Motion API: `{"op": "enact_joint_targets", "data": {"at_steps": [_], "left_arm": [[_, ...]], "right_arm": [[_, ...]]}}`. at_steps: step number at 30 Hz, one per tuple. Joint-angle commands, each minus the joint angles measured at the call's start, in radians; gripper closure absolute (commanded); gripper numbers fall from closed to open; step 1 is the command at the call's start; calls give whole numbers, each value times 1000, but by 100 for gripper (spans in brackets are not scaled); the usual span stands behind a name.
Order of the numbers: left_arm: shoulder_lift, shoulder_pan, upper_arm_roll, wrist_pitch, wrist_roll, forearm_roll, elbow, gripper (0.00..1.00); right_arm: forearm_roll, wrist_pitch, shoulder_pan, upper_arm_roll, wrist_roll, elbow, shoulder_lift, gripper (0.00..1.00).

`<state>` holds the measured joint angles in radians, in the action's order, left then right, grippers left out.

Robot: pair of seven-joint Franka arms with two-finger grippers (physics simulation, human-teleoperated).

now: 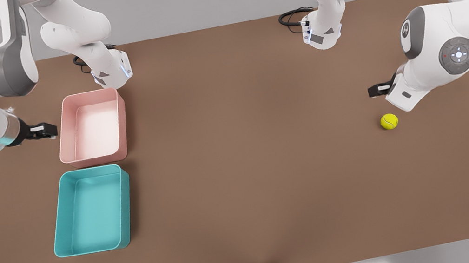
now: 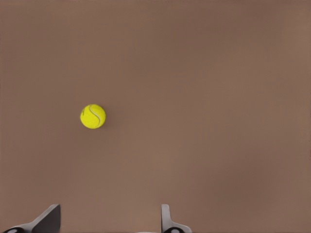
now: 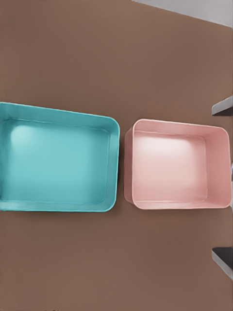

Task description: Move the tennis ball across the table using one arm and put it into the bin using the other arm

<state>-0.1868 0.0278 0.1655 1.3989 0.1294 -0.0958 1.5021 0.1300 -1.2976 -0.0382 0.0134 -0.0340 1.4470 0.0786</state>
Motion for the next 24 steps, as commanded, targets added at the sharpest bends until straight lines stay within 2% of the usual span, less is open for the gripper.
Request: {"op": "enact_joint_targets", "data": {"at_steps": [1, 4, 5, 6, 7, 8, 9, 10, 11, 13, 14, 16, 19, 23, 24], "left_arm": [[1, 0, 0, 104, 19, -5, 1, 0], [-6, 3, -6, 161, 1, 34, 35, 0], [-5, 6, -33, 271, -127, 27, 102, 22], [-6, 6, -115, 299, -442, 27, 150, 72], [-8, 9, -178, 426, -692, 30, 227, 78], [-19, 24, -185, 514, -812, 25, 265, 79], [-26, 38, -201, 581, -1069, 24, 291, 71], [-40, 43, -243, 620, -1273, 24, 311, 77], [-65, 47, -261, 658, -1592, 22, 325, 79], [-66, 60, -262, 660, -1753, 22, 354, 79], [-68, 83, -262, 661, -1907, 25, 382, 79], [-141, 139, -262, 710, -2223, 5, 391, 79], [-146, 165, -262, 810, -2490, 5, 469, 79], [-148, 176, -262, 890, -2504, -45, 550, 79], [-151, 179, -262, 971, -2504, -82, 601, 79]], "right_arm": [[10, -118, 1, 0, -30, -2, 1, 0], [-3, -111, -3, 0, -23, 3, 21, 0], [-4, -112, -11, 0, -23, 3, 20, 0], [-3, -123, -20, -1, -21, 4, 24, 0], [-4, -126, -22, -1, -21, 4, 26, 0], [-17, -137, -23, -1, -21, 12, 26, 0], [-47, -137, -22, 0, -21, 26, 29, 0], [-52, -135, -20, 2, -21, 26, 35, 0], [-84, -135, -12, 7, -24, 26, 50, 0], [-110, -140, -9, 22, -24, -28, 107, 0], [-113, -144, -9, 56, -40, -40, 109, 0], [-115, -161, -8, 62, -41, -40, 107, 0], [-115, -166, -9, 62, -38, -39, 109, 0], [-115, -167, -9, 62, -30, -37, 110, 0], [-115, -167, -9, 60, -30, -37, 110, 0]]}}
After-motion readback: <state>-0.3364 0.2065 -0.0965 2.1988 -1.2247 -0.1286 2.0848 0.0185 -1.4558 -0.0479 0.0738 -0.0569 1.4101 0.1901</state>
